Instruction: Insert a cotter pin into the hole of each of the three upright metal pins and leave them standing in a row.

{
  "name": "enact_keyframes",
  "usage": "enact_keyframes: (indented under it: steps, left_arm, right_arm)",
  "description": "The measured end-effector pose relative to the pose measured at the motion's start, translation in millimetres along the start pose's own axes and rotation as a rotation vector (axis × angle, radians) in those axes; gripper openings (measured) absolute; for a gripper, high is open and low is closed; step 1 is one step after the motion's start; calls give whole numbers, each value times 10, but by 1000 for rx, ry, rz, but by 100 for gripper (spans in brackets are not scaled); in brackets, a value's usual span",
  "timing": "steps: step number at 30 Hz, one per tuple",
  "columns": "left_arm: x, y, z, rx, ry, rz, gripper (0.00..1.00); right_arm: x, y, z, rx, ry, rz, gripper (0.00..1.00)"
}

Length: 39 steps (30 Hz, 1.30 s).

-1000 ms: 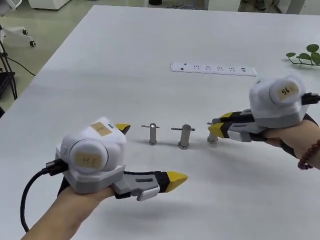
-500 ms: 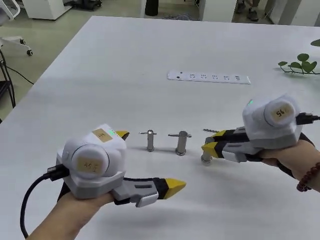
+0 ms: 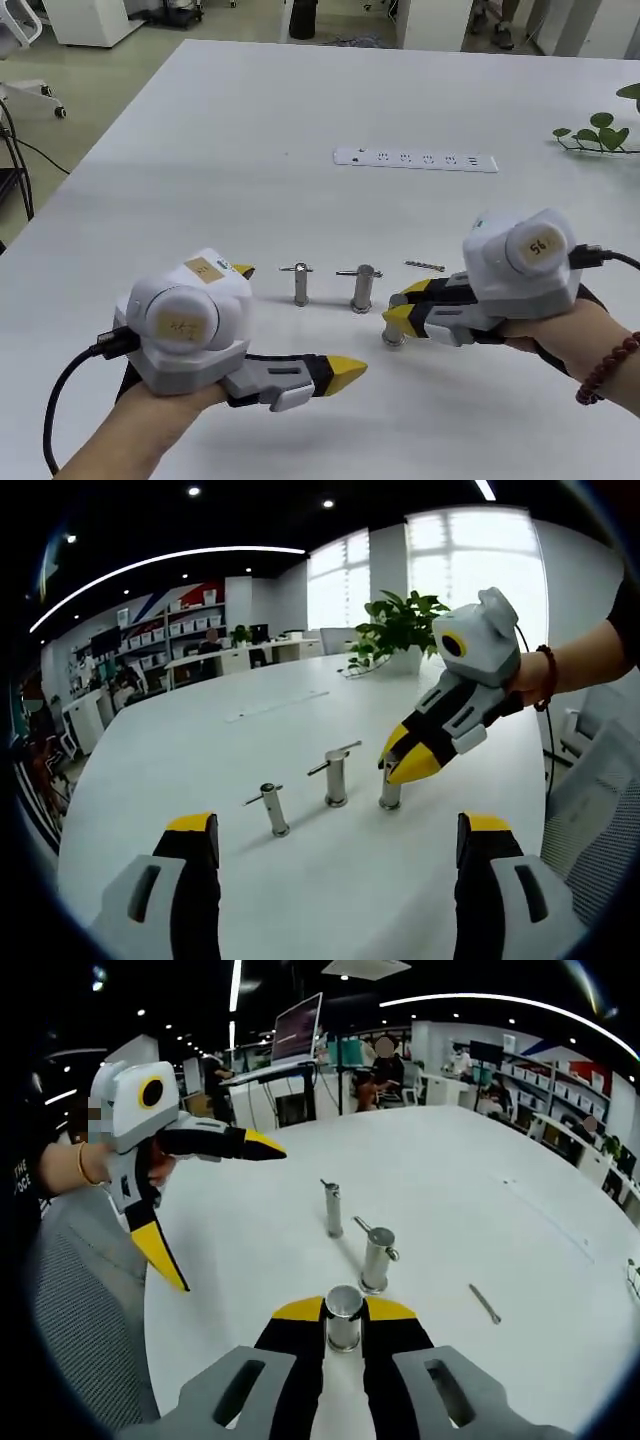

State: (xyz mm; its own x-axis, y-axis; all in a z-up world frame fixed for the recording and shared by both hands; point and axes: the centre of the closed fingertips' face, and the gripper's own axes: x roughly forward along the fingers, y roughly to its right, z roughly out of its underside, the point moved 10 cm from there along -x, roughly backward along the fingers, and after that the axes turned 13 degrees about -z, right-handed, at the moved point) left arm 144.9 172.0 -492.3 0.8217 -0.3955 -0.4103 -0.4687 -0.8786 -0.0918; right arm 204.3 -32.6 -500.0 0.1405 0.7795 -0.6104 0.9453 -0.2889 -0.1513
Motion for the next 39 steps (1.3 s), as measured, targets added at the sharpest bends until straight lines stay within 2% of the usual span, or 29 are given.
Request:
enact_keyframes:
  steps: [8,12,17,33,39]
  left_arm:
    - [-7,-4,7,-7,-3,1,99]
    - [-11,-5,8,-9,-3,-1,99]
    - [-12,-1,16,-9,-9,-1,98]
    - [-6,8,29,-5,-18,5,98]
    - [-7,12,31,-4,-20,8,98]
  right_arm:
    - [42,-38,16,-12,-4,-13,8]
    - [69,-50,53,-28,-20,-20,8]
    - [61,-73,48,-62,-13,-27,8]
    - [71,-77,88,-57,10,-31,9]
    - [65,-98,91,-34,34,-39,14]
